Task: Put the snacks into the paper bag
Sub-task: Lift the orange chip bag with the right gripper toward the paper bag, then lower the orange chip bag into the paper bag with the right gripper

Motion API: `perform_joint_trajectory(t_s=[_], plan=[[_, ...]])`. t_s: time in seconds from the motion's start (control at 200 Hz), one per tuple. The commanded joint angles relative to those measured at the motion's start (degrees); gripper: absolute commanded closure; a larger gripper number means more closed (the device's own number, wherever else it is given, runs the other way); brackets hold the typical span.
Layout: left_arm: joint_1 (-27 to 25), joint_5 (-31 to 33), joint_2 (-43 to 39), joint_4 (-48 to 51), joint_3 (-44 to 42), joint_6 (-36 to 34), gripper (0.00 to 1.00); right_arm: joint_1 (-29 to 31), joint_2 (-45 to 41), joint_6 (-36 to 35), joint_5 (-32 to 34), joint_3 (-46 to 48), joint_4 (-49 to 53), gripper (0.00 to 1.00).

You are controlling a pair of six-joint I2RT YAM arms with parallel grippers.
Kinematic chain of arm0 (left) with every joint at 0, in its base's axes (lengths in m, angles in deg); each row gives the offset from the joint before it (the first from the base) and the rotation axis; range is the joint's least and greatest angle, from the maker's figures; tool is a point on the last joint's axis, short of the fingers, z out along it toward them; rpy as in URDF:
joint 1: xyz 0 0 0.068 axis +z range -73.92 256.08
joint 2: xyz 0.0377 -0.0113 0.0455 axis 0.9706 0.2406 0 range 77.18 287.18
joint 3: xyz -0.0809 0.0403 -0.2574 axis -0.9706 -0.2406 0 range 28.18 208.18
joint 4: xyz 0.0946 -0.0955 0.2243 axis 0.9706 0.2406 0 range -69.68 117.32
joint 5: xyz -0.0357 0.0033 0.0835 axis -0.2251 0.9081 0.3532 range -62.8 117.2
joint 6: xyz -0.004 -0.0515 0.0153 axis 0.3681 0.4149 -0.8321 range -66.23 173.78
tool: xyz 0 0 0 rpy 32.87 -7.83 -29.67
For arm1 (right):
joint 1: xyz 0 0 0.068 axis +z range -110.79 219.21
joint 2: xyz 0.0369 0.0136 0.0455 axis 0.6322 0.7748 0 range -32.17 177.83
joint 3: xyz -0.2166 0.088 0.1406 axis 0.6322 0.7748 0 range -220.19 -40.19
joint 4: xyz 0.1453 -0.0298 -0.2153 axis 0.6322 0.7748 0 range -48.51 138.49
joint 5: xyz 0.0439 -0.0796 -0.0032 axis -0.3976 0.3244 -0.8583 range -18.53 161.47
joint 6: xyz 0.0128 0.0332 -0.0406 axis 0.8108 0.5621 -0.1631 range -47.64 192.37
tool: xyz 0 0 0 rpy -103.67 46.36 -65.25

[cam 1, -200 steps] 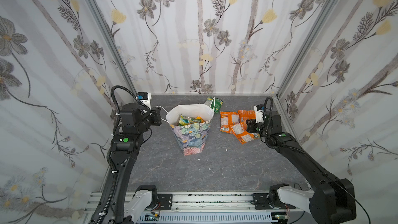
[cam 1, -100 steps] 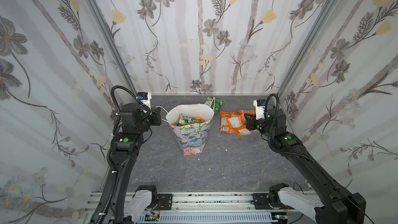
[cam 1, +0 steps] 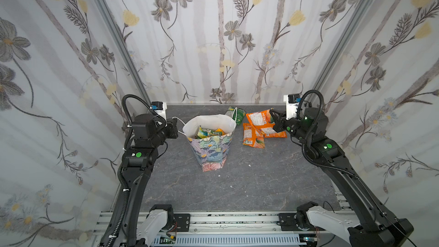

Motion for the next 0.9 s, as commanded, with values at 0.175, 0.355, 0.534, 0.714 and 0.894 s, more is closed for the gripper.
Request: perform_joint_trajectory(t_s=[0.175, 0.355, 0.534, 0.714, 0.894], plan=[[0.00, 0.01, -0.38, -1.44, 0.02, -0.34, 1.00, 2.08, 3.87, -1.54, -0.51, -9.54, -1.22, 1.00], [-0.09, 0.10, 0.04, -1.25, 0.24, -0.24, 1.00, 4.19, 7.57, -2.28, -0.23, -16.71, -1.55, 1.00], [-0.13, 0.25, 0.23, -1.08, 0.27, -0.23, 1.00, 7.01, 11.95, -3.71, -0.02, -23.67, -2.32, 1.00], [-0.23, -0.20, -0.13, -1.08, 0.21, -0.12, 1.00, 10.76, 16.28, -6.11, 0.21, -30.20, -1.27, 1.00], [-0.25, 0.51, -0.66, -1.12, -0.25, -0.19, 1.00, 14.76, 20.05, -9.12, 1.57, -36.19, 1.09, 1.00]])
